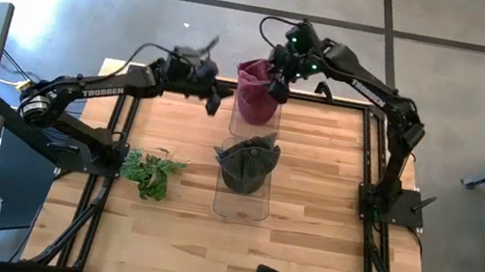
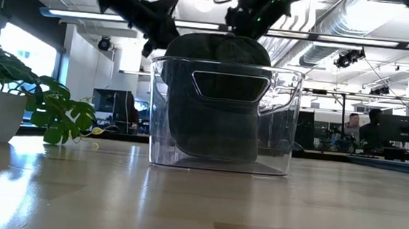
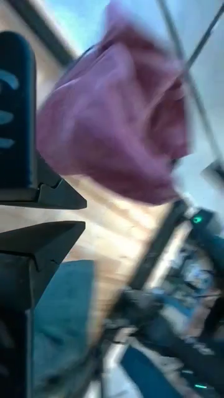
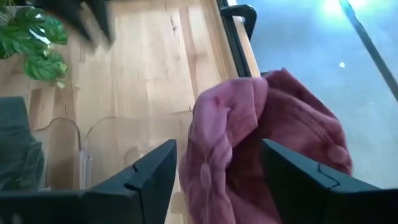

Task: Pick & Place hat
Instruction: Put the red cap into the top transparent bin

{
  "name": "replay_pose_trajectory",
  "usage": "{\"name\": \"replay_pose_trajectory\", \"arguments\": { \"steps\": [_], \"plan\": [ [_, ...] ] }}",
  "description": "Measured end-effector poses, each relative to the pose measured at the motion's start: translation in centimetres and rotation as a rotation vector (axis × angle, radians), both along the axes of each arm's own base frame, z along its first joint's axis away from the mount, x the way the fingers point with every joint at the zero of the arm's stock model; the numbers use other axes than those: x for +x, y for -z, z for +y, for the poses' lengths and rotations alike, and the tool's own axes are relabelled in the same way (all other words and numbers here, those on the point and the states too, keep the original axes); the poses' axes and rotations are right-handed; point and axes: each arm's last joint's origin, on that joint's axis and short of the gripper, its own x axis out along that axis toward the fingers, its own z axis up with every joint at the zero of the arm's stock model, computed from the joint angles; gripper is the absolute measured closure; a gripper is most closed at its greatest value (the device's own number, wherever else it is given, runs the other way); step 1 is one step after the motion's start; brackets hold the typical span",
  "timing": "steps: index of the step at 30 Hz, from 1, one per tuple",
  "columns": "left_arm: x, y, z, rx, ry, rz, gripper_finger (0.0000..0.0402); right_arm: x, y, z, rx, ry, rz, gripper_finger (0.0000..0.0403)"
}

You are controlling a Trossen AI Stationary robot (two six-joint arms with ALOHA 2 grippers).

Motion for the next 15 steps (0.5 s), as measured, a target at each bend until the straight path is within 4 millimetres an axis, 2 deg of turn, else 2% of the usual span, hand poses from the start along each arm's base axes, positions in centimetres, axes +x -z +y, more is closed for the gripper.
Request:
{"name": "replay_pose_trajectory", "arguments": {
  "steps": [3,6,10,15],
  "plan": [
    [-0.4,-1.7,1.8,0.001,-0.066,-0.049,0.0374,-1.3,-1.3,0.5,-0.005,0.021,0.007,0.0169],
    [0.1,-2.0,4.0,0.0,-0.118,-0.046,0.0395,-2.5,-2.0,0.6,0.054,0.04,0.008,0.0181],
    [1.8,-2.5,7.2,0.027,-0.072,-0.054,0.0399,-3.3,-1.4,-0.1,0.138,0.083,0.024,0.0241],
    [5.4,-0.4,10.4,0.019,-0.048,0.103,0.0401,-3.4,-1.3,-0.4,0.169,0.123,0.018,0.0342]
  ]
}}
